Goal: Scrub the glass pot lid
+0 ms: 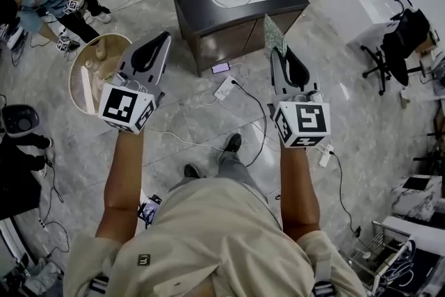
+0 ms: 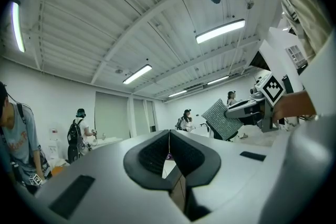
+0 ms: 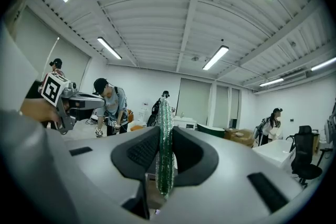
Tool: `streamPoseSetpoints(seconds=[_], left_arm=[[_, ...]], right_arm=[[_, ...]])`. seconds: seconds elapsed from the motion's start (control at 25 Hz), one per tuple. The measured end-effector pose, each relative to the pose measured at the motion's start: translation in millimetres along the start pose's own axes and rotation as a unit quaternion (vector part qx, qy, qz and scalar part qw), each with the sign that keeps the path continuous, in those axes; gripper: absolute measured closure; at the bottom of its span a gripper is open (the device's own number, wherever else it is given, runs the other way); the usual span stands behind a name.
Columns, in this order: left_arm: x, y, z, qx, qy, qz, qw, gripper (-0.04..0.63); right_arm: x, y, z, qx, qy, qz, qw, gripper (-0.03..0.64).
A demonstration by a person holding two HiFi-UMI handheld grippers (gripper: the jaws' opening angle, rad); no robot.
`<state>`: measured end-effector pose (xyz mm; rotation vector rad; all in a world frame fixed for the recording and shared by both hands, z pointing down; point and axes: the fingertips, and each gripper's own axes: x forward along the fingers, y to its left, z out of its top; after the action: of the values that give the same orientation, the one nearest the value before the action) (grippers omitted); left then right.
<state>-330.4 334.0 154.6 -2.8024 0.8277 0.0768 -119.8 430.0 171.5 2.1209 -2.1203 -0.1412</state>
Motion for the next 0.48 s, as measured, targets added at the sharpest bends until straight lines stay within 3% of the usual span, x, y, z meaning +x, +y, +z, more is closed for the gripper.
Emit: streamPoseSetpoints(seconds=[0.48], left_arm=[[135.3, -21.1, -39.0, -0.001, 0.053, 0.023, 0.9983, 0.575]], right_arm=[[79.5, -126.6, -51.1, 0.037, 0.01, 0.034, 0.999, 0.535]])
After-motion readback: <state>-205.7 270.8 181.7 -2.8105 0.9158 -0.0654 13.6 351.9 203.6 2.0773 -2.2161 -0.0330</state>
